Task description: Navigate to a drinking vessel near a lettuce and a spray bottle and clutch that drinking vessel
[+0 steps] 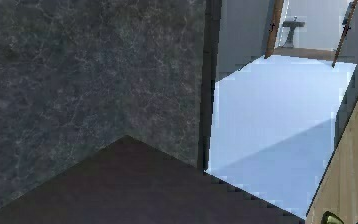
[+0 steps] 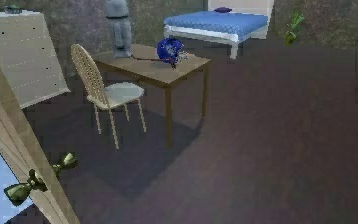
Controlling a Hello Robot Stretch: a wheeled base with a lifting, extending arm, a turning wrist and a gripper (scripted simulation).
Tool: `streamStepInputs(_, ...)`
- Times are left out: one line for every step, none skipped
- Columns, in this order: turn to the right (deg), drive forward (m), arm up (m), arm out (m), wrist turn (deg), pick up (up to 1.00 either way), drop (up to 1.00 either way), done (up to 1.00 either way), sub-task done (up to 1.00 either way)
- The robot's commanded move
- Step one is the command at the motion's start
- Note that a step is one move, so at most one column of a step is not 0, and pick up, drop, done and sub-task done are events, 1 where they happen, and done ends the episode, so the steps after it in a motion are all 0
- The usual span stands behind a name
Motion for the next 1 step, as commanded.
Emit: streamStepInputs(3.0,0.0,0.0,0.0,0.0,0.0,0.0,0.0,0.0)
